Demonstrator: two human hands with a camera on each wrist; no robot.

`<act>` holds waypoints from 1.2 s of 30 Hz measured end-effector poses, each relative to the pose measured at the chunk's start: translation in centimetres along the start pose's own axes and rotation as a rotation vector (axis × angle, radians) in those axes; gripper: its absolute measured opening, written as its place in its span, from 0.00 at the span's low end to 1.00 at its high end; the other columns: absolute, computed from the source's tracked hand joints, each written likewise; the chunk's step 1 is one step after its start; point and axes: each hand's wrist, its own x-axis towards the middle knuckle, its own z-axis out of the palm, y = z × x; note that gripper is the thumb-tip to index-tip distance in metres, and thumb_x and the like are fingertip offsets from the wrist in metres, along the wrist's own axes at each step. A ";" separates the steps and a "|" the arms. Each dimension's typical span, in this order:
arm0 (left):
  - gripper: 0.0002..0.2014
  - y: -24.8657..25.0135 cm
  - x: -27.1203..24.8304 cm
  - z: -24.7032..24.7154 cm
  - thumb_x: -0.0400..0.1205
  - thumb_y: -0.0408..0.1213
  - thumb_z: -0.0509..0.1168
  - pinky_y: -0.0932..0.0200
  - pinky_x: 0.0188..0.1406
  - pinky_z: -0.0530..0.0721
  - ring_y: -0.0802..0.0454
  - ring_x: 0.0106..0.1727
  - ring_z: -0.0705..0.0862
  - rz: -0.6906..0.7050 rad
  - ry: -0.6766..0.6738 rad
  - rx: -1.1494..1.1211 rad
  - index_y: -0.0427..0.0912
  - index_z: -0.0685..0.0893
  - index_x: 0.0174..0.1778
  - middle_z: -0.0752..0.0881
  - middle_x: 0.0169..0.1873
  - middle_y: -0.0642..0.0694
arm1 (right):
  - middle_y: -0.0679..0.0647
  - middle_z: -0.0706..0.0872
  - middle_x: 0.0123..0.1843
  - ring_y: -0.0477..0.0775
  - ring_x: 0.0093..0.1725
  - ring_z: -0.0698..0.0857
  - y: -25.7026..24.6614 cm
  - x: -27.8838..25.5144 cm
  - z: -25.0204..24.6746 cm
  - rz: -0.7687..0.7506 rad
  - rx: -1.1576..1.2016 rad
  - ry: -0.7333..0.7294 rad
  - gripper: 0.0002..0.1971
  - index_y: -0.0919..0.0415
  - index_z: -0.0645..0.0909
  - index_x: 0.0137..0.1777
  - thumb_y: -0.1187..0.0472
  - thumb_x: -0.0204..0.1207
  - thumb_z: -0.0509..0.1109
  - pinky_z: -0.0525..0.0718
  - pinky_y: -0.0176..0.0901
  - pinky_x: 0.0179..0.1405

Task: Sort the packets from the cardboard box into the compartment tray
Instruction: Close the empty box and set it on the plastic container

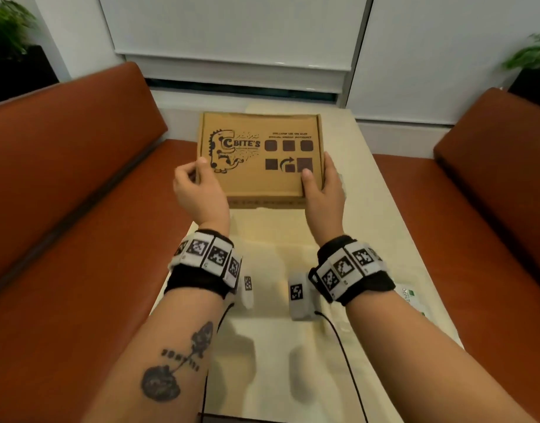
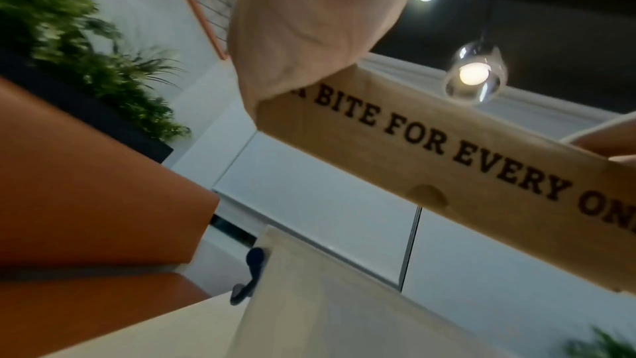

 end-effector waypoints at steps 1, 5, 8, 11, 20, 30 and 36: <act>0.07 0.1 0.6 1.0 0.85 0.44 0.60 0.69 0.36 0.78 0.62 0.42 0.79 0.007 -0.065 0.035 0.45 0.76 0.47 0.82 0.53 0.46 | 0.54 0.74 0.74 0.52 0.73 0.73 0.2 1.3 -0.2 0.012 -0.009 -0.007 0.26 0.59 0.62 0.80 0.57 0.83 0.60 0.70 0.51 0.76; 0.13 -1.0 2.1 4.0 0.88 0.41 0.54 0.60 0.48 0.78 0.51 0.54 0.80 0.065 -0.301 0.221 0.40 0.79 0.60 0.82 0.58 0.44 | 0.55 0.72 0.76 0.54 0.74 0.71 1.8 5.6 -0.7 0.060 -0.120 -0.011 0.27 0.59 0.60 0.81 0.57 0.84 0.58 0.69 0.55 0.75; 0.15 -2.7 2.5 5.2 0.88 0.38 0.52 0.58 0.51 0.75 0.48 0.57 0.79 0.088 -0.437 0.365 0.39 0.78 0.66 0.82 0.60 0.42 | 0.56 0.68 0.79 0.55 0.77 0.67 3.8 7.1 -0.7 0.123 -0.191 -0.030 0.28 0.60 0.57 0.83 0.58 0.84 0.57 0.66 0.54 0.78; 0.18 -4.3 2.7 5.9 0.89 0.36 0.51 0.52 0.59 0.79 0.43 0.63 0.80 0.141 -0.523 0.522 0.41 0.73 0.74 0.81 0.64 0.40 | 0.56 0.71 0.77 0.56 0.74 0.71 5.8 7.4 -0.5 0.125 -0.262 -0.072 0.27 0.59 0.57 0.83 0.62 0.84 0.56 0.69 0.49 0.75; 0.22 -7.3 2.7 6.4 0.87 0.46 0.47 0.43 0.70 0.66 0.39 0.65 0.72 0.396 -0.509 1.104 0.46 0.73 0.76 0.84 0.59 0.38 | 0.63 0.78 0.67 0.65 0.66 0.74 7.7 8.0 1.1 0.194 -0.667 -0.162 0.22 0.54 0.72 0.75 0.58 0.83 0.50 0.72 0.57 0.70; 0.18 -6.7 2.8 7.2 0.83 0.46 0.53 0.40 0.71 0.65 0.39 0.69 0.66 0.348 -0.632 1.266 0.44 0.83 0.60 0.82 0.58 0.39 | 0.64 0.78 0.67 0.63 0.67 0.76 7.5 8.6 1.7 0.253 -1.035 -0.444 0.18 0.64 0.73 0.69 0.61 0.82 0.53 0.74 0.50 0.64; 0.19 -6.4 3.3 7.5 0.83 0.45 0.53 0.46 0.66 0.68 0.40 0.65 0.66 0.367 -0.689 1.273 0.46 0.81 0.65 0.82 0.57 0.40 | 0.62 0.82 0.64 0.62 0.64 0.79 7.5 8.5 1.8 0.219 -1.102 -0.492 0.17 0.65 0.76 0.64 0.59 0.82 0.53 0.75 0.50 0.61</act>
